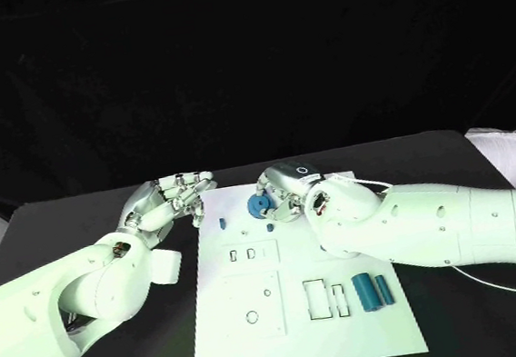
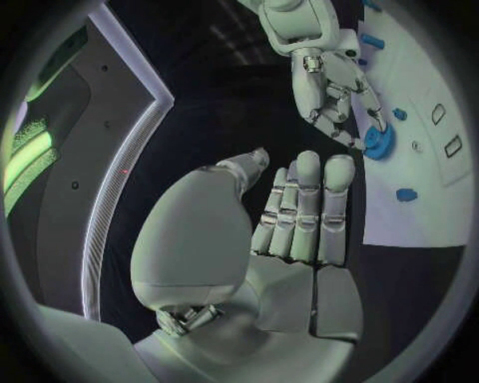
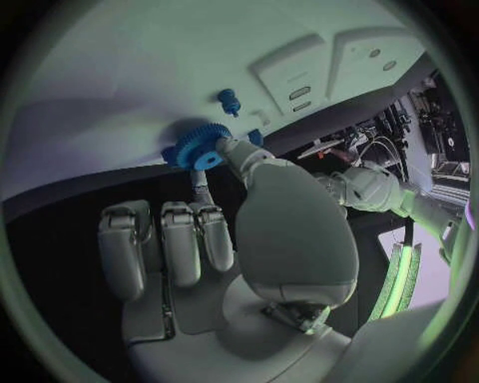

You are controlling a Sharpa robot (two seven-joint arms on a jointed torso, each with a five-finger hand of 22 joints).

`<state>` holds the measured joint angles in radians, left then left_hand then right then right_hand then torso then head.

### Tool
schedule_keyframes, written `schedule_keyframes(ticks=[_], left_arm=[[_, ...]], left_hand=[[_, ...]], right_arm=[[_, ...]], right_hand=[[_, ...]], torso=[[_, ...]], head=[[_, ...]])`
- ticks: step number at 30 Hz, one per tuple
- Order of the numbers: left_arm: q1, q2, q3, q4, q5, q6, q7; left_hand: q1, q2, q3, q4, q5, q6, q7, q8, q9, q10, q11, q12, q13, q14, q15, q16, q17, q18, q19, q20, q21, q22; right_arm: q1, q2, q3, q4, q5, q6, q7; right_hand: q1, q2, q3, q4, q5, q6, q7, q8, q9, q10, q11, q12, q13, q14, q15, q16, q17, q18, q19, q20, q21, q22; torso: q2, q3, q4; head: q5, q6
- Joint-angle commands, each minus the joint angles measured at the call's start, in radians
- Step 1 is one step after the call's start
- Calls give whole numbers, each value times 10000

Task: Assemble the parts on the task board

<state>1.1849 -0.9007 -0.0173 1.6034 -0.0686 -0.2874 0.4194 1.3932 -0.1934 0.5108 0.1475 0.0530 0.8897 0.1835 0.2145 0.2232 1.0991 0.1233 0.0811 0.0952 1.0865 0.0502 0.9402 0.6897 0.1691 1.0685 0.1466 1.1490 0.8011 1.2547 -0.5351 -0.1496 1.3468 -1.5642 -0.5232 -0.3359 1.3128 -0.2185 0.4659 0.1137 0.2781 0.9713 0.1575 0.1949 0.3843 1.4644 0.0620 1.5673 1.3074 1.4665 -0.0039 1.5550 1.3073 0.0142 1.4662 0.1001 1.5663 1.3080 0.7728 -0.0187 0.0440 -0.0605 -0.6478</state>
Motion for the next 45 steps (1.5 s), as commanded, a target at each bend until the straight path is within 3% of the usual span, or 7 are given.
schedule_keyframes(ticks=[1, 17, 24, 26, 28, 34, 45], left_arm=[[14, -4, 9, 39, -1, 151, 60], [15, -15, 9, 45, -5, 158, 47], [15, -5, 9, 45, -6, 169, 35], [15, -7, 9, 46, -6, 167, 32], [15, -9, 9, 46, -6, 167, 31], [16, -10, 9, 47, -6, 166, 27], [16, -4, 9, 39, -7, 163, 21]], left_hand=[[-52, -1, -14, -43, -24, -62, 7, -25, 11, -59, 26, 34, -10, 78, 13, 55, -9, -145, 31, 15, 60, 11], [-52, -1, -14, -43, -24, -62, 7, -25, 11, -59, 26, 34, -10, 78, 13, 55, -9, -145, 31, 15, 60, 11], [-52, -1, -14, -43, -24, -62, 7, -25, 11, -59, 26, 34, -10, 78, 13, 55, -9, -145, 31, 15, 60, 11], [-52, -1, -14, -43, -24, -62, 7, -25, 11, -59, 26, 34, -10, 78, 13, 55, -9, -145, 31, 15, 60, 11], [-52, -1, -14, -43, -24, -62, 7, -25, 11, -59, 26, 34, -10, 78, 13, 55, -9, -145, 31, 15, 60, 11], [-52, -1, -14, -43, -24, -62, 7, -25, 11, -59, 26, 34, -10, 78, 13, 55, -9, -145, 31, 15, 60, 11], [-52, -1, -14, -43, -24, -62, 7, -25, 11, -59, 26, 34, -10, 78, 13, 55, -9, -145, 31, 15, 60, 11]], right_arm=[[-41, 33, -25, -91, -262, 181, -206], [-44, 139, -23, -220, -422, 87, -334], [-44, 209, -23, -279, -256, 196, -174], [-44, 214, -23, -294, -170, 235, -106], [-43, 213, -24, -307, -89, 290, -51], [-41, 194, -24, -328, 144, 429, 75], [-41, 160, -24, -346, 337, 549, 142]], right_hand=[[19, 89, 46, 8, -43, 224, -192, 10, -3, 1064, -47, 35, 2634, 938, -89, 27, 2150, -142, 1046, -54, 45, 2628], [-6, 71, 60, 6, -76, 203, -184, -14, -12, 1064, -41, 35, 2634, 933, -84, 20, 2126, -142, 1046, -53, 45, 2628], [-262, -131, -48, 77, -388, -90, -68, -254, -100, 1064, 57, 35, 2634, 922, -8, 7, 2083, -142, 1046, -2, 45, 2628], [-438, -229, -315, 192, -807, -368, 20, -476, -180, 1064, 140, 35, 2634, 917, 65, 0, 2062, -142, 1046, 62, 45, 2628], [-620, -215, -732, 395, -933, -533, 76, -632, -237, 1064, 194, 35, 2634, 915, 118, -2, 2054, -142, 1046, 123, 45, 2628], [-726, 84, -2062, 1169, -858, -508, 102, -827, -299, 1064, 230, 35, 2634, 916, 159, 2, 2062, -142, 1046, 179, 45, 2628], [-628, 254, -2288, 1471, -641, -392, 68, -840, -297, 1064, 204, 35, 2634, 918, 142, 4, 2069, -142, 1046, 165, 45, 2628]], torso=[[9, 4, -17], [-4, 26, -31], [-10, 22, -24], [-12, 19, -26], [-9, 18, -30], [-9, 21, -42], [-18, 26, -37]], head=[[-11, 0], [18, -25], [18, -22], [23, -33], [26, -32], [23, -29], [5, -37]])
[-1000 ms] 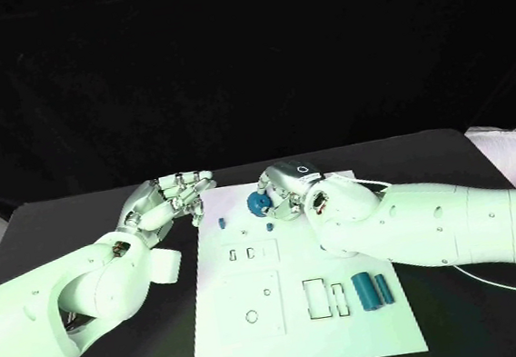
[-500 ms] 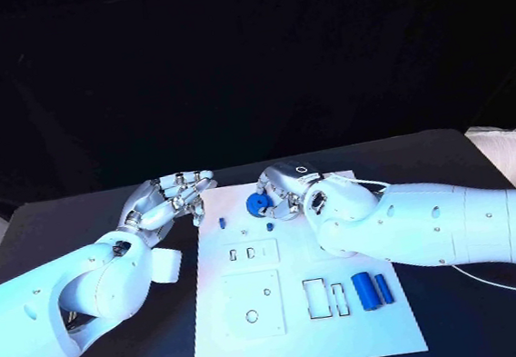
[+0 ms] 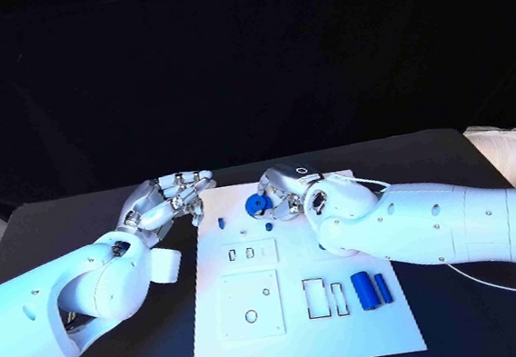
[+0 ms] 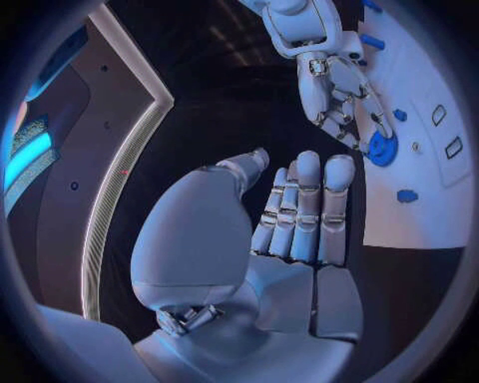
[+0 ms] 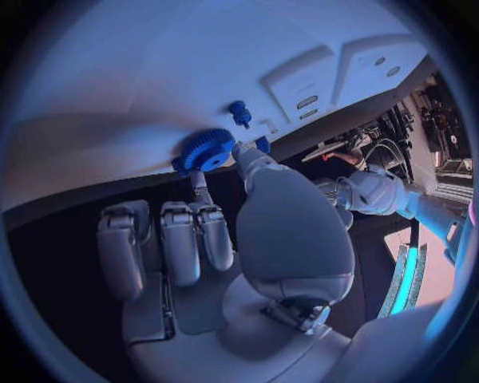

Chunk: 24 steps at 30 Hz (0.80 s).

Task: Assemble the parts on the task board

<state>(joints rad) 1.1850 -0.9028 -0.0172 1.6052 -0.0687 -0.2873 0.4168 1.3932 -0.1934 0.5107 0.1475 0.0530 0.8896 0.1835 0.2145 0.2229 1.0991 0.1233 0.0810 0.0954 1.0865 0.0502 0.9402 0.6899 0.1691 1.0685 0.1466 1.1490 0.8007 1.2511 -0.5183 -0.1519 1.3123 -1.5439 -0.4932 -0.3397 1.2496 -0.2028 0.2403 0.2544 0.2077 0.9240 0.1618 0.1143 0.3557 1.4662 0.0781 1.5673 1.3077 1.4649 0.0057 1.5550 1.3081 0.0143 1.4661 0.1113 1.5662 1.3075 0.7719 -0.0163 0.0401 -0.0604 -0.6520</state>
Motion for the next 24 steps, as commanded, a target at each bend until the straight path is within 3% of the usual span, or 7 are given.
schedule_keyframes(ticks=[1, 7, 14, 24], left_arm=[[14, 19, 8, 21, -5, 161, 46], [14, 25, 8, 14, -5, 157, 43], [14, 23, 8, 4, -5, 147, 40], [14, 13, 8, -20, -8, 138, 39]], left_hand=[[-52, -1, -13, -43, -24, -62, 7, -25, 14, -60, 25, 34, -11, 78, 13, 55, -11, -145, 31, 15, 60, 15], [-97, -5, 18, -99, -23, -60, 6, -17, 34, -84, 26, 73, -14, 88, 14, 63, -42, -146, 14, 17, 101, 38], [-97, -5, 18, -99, -23, -60, 6, -17, 34, -84, 26, 73, -14, 88, 14, 63, -42, -146, 14, 17, 101, 38], [-97, -5, 18, -99, -23, -60, 6, -17, 34, -84, 26, 73, -14, 88, 14, 63, -42, -146, 14, 17, 101, 38]], right_arm=[[-4, -12, -1, -1, 147, 271, 182], [-4, -60, -2, 1, 280, 496, 173], [-4, -185, -2, 34, 404, 636, 118], [4, -637, 10, 506, 474, -340, 248]], right_hand=[[2, 110, -43, 93, 84, 89, 23, -34, -11, 1046, 40, 35, 2631, 935, 44, 6, 2066, -143, 1047, 51, 46, 2633], [-227, 286, -152, 365, 300, 153, 1, -58, -14, 1046, 19, 35, 2631, 938, 23, 9, 2077, -143, 1047, 29, 46, 2633], [-865, 573, -234, 385, 468, 211, -14, -102, -23, 1046, 6, 35, 2631, 949, 11, 23, 2123, -143, 1047, 15, 46, 2633], [-1076, 671, -224, 373, 524, 265, -28, -105, -20, 1046, -5, 35, 2631, 960, 4, 37, 2172, -143, 1047, 9, 46, 2633]], torso=[[-8, 4, 0], [2, 5, 5], [4, 9, -2], [-7, 9, -9]], head=[[2, -17], [-8, -2], [-7, -13], [4, 7]])
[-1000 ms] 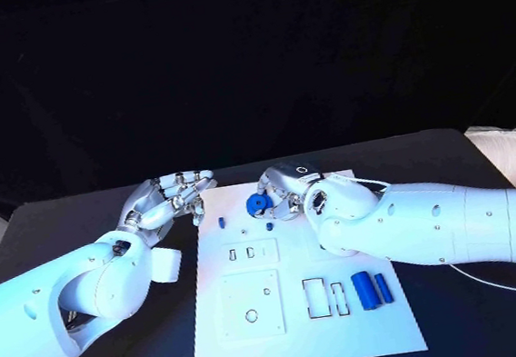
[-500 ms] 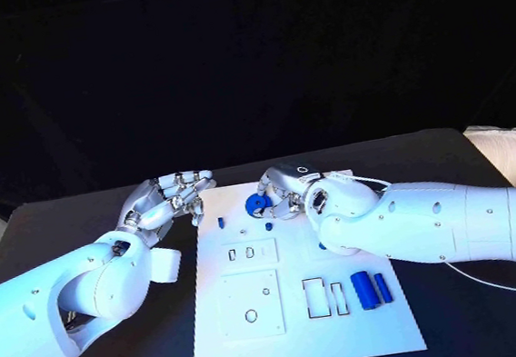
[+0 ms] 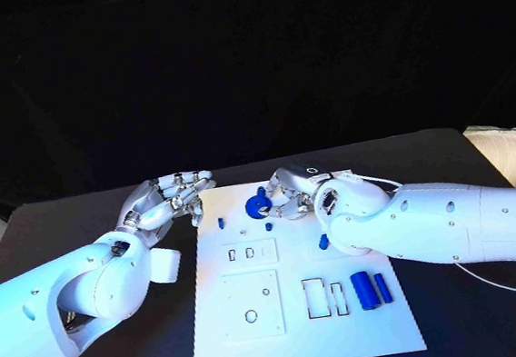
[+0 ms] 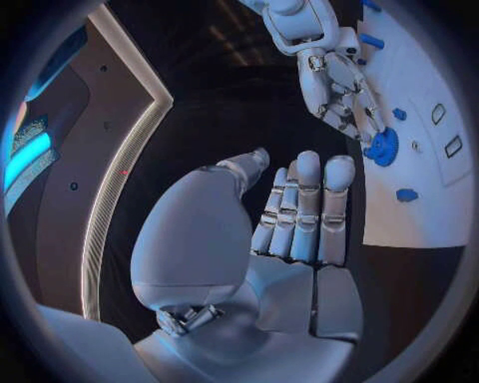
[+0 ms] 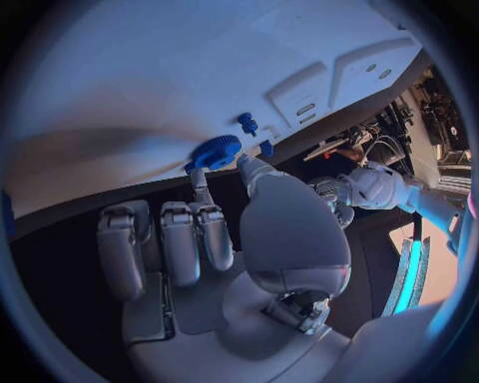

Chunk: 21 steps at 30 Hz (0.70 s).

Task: Assemble the parts on the task board

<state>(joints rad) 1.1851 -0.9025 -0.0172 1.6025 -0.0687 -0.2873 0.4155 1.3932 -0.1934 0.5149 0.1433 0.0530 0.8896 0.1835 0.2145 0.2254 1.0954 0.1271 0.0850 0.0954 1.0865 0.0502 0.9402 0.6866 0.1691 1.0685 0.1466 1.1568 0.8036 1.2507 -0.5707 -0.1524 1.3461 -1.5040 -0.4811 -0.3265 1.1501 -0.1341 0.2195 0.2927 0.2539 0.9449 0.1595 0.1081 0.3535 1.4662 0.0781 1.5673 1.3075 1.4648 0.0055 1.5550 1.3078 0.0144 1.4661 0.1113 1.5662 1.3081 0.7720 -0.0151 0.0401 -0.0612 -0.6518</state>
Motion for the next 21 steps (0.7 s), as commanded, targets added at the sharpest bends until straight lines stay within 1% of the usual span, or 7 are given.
schedule_keyframes(ticks=[1, 4, 7, 12, 16, 19, 21], left_arm=[[13, 9, 9, 3, -8, 138, 54], [13, 5, 9, -9, -8, 133, 57], [12, 5, 8, -20, -8, 131, 61], [12, 10, 8, -46, -8, 125, 65], [11, 28, 7, -76, -7, 131, 67], [11, 52, 7, -102, -4, 147, 73], [10, 69, 7, -116, -3, 164, 80]], left_hand=[[-97, -5, -25, -57, -23, -60, 5, -17, 9, -47, -12, 34, -15, 88, 14, 63, -9, -146, 14, 17, 23, 9], [-97, -5, -25, -57, -23, -60, 5, -17, 9, -47, -12, 34, -15, 88, 14, 63, -9, -146, 14, 17, 23, 9], [-97, -5, -25, -57, -23, -60, 5, -17, 9, -47, -12, 34, -15, 88, 14, 63, -9, -146, 14, 17, 23, 9], [-97, -5, -25, -57, -23, -60, 5, -17, 9, -47, -12, 34, -15, 88, 14, 63, -9, -146, 14, 17, 23, 9], [-97, -5, -25, -57, -23, -60, 5, -17, 9, -47, -12, 34, -15, 88, 14, 63, -9, -146, 14, 17, 23, 9], [-97, -5, -25, -57, -23, -60, 5, -17, 9, -47, -12, 34, -15, 88, 14, 63, -9, -146, 14, 17, 23, 9], [-97, -5, -25, -57, -23, -60, 5, -17, 9, -47, -12, 34, -15, 88, 14, 63, -9, -146, 14, 17, 23, 9]], right_arm=[[15, -191, 20, 247, 95, -616, 154], [44, -447, 43, 495, 199, -1133, 322], [101, -789, 73, 792, 445, -1711, 647], [288, -1494, 111, 1290, 1337, -2216, 1458], [528, -2177, 124, 1566, 2699, -1958, 2369], [681, -2679, 126, 1564, 3750, -1424, 3182], [740, -2990, 127, 1509, 4266, -1066, 3618]], right_hand=[[-71, -8, 0, -22, 85, 69, -9, -41, 4, 1046, -9, 35, 2633, 961, 3, 37, 2175, -144, 1047, 8, 46, 2627], [-36, -6, 35, -42, 150, 84, -15, -43, 5, 1046, -15, 35, 2633, 960, -3, 37, 2172, -144, 1047, 4, 46, 2627], [68, -54, 92, -79, 235, 95, -20, -56, 2, 1046, -20, 35, 2633, 958, -10, 34, 2161, -144, 1047, -4, 46, 2627], [415, -183, 264, -162, 347, 97, -16, -104, -9, 1046, -22, 35, 2633, 948, -14, 22, 2120, -144, 1047, -12, 46, 2627], [917, -314, 523, -354, 270, 80, 14, -176, -29, 1046, 1, 35, 2633, 930, 1, 0, 2044, -144, 1047, -3, 46, 2627], [1374, -420, 734, -620, 71, 54, 47, -237, -47, 1046, 29, 35, 2633, 924, 24, -8, 2021, -144, 1047, 16, 46, 2627], [1637, -496, 860, -803, -47, 67, 65, -260, -54, 1046, 44, 35, 2633, 930, 39, 0, 2050, -144, 1047, 31, 46, 2627]], torso=[[-9, 0, -14], [-24, 9, -32], [-30, 15, -48], [-73, 48, -129], [-106, 67, -193], [-132, 80, -226], [-148, 90, -247]], head=[[5, 0], [4, 2], [-23, 60], [8, 70], [26, 119], [-45, 103], [-112, 146]])
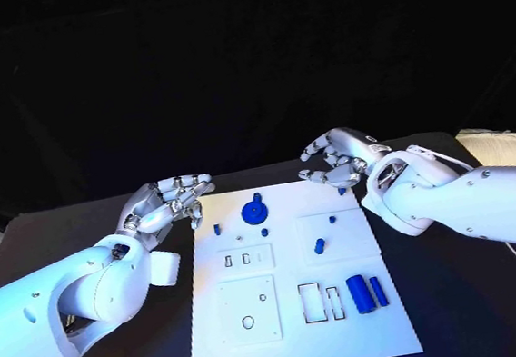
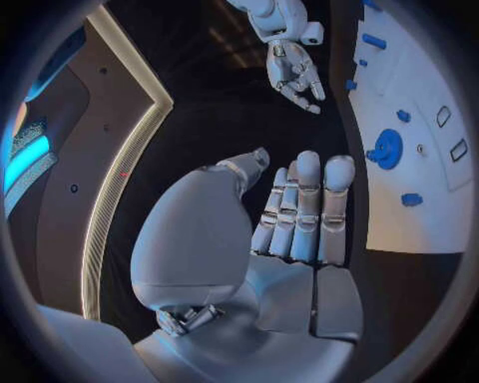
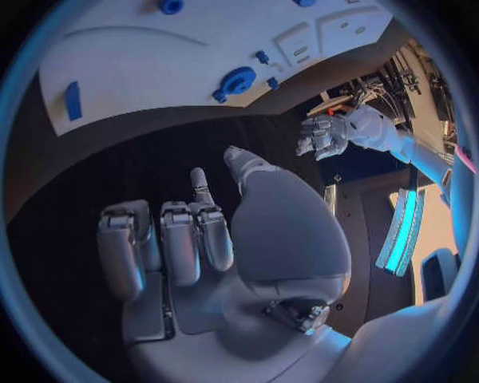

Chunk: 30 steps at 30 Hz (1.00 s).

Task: Assemble the parts on the task board

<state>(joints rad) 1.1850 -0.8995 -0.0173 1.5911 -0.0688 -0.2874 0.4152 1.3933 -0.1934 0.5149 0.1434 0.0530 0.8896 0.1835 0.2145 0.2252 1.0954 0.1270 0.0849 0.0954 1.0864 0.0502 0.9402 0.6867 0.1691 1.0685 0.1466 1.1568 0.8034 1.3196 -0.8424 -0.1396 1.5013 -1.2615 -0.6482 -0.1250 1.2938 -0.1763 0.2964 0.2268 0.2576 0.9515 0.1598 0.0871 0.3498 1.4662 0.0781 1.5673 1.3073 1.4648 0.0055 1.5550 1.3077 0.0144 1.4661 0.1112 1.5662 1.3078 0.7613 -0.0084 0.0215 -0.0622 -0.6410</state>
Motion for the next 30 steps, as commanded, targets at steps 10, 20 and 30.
schedule_keyframes(ticks=[10, 20, 30], left_arm=[[7, 79, 7, -53, -1, 233, 101], [3, 108, 6, -90, 0, 277, 103], [2, 121, 6, -95, -4, 284, 105]], left_hand=[[-119, -8, -3, -94, -24, -64, 9, -16, 22, -59, -10, 58, -16, 86, 16, 63, -30, -147, 3, 18, 45, 26], [-119, -8, -3, -94, -24, -64, 9, -16, 22, -59, -10, 58, -16, 86, 16, 63, -30, -147, 3, 18, 45, 26], [-130, -18, -1, -107, -24, -67, 7, -16, 25, -53, -12, 71, -15, 85, 15, 63, -36, -148, 0, 19, 53, 32]], right_arm=[[108, -1159, -21, -794, 2451, 1758, 2739], [-267, -1156, -54, -1709, 1575, 2193, 3035], [-515, -686, -60, -2279, 1446, 2305, 2870]], right_hand=[[825, -480, 186, -677, -302, -62, 105, -140, -56, 1046, 84, 35, 2635, 965, 75, 45, 2209, -144, 1047, 64, 46, 2630], [1030, -584, -43, -814, -569, -367, 186, -238, -133, 1046, 157, 35, 2635, 967, 138, 50, 2222, -144, 1047, 116, 46, 2630], [1183, -514, -175, -854, -617, -541, 232, -241, -176, 1046, 200, 35, 2635, 969, 176, 53, 2234, -144, 1047, 152, 46, 2630]], torso=[[-73, 109, -136], [-48, 132, -131], [-35, 132, -109]], head=[[-107, 45], [-109, 25], [-163, -42]])
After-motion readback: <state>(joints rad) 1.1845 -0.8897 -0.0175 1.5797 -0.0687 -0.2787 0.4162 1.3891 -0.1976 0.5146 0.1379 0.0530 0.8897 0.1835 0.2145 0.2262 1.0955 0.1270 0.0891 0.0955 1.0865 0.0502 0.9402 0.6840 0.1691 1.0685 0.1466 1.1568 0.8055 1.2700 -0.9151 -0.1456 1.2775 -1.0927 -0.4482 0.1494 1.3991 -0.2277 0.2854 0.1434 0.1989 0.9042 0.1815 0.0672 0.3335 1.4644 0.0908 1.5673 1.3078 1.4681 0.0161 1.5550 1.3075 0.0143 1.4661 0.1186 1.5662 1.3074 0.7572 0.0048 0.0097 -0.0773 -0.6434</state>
